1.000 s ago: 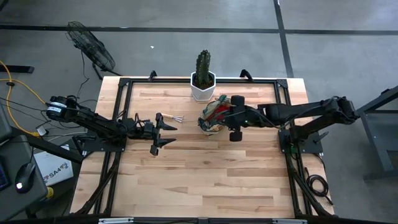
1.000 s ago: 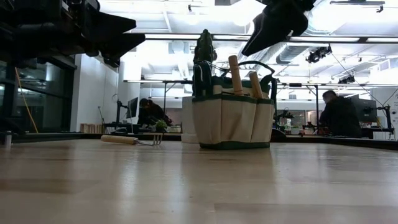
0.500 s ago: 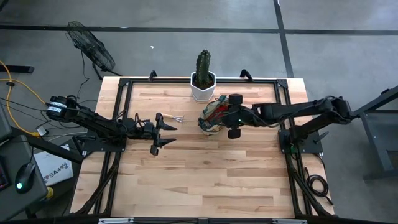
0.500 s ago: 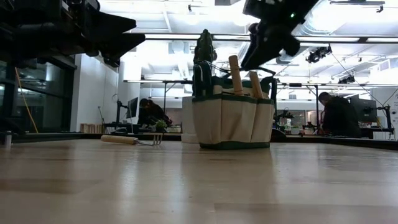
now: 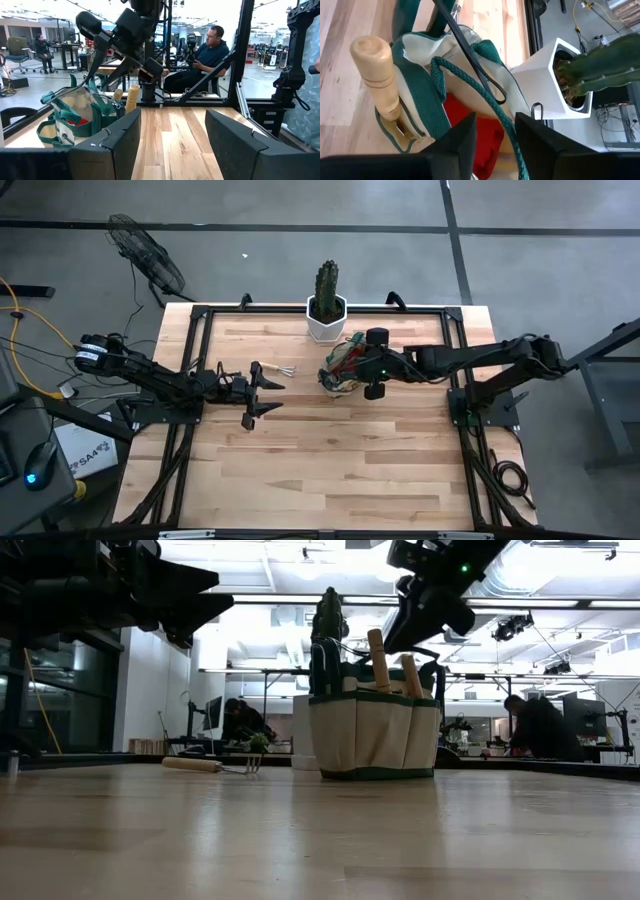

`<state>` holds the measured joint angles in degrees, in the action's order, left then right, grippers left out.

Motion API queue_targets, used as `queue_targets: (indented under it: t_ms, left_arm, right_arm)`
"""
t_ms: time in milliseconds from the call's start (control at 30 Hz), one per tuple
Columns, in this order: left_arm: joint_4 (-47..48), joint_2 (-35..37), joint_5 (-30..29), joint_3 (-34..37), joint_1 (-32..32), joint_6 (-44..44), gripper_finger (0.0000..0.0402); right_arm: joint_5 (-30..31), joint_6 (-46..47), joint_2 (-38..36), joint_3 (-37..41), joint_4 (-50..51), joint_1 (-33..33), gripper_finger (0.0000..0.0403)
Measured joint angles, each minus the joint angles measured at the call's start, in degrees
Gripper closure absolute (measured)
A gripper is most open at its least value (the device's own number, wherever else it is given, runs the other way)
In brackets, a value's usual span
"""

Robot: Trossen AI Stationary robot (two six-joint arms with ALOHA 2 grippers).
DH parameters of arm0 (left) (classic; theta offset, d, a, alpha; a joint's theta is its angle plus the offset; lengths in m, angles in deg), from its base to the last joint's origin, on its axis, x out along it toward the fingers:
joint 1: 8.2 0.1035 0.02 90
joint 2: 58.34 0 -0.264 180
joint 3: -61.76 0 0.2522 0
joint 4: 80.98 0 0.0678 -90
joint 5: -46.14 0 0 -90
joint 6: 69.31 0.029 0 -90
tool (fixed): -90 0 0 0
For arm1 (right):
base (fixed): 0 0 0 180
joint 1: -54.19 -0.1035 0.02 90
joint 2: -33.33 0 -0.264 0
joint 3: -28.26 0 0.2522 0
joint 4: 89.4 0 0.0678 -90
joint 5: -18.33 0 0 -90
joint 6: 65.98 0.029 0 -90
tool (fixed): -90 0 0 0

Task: Pick & Place Garden tools in Gardening bag
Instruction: Adjust the brown gardening bag

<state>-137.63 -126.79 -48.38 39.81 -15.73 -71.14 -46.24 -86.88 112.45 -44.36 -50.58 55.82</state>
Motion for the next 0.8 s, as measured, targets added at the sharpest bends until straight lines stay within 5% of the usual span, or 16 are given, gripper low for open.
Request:
queue_targets:
  t_ms: [233,400,667,800]
  left_arm:
    - [0.0,0.0,0.0,0.0,0.0,-0.1,0.0183]
    - [0.0,0.0,0.0,0.0,0.0,-0.2,0.0183]
    - [0.4,0.0,0.0,0.0,0.0,-0.2,0.0183]
    - [0.4,0.0,0.0,0.0,0.0,-0.2,0.0183]
  right_arm:
    - [0.2,-0.4,0.0,0.0,0.0,0.4,0.0344]
    - [0.2,-1.7,0.0,0.0,0.0,0.4,0.0356]
    - [1.0,-3.9,-0.2,0.0,0.0,-2.0,0.0292]
    - [7.1,-4.2,-0.2,0.0,0.5,-3.2,0.024]
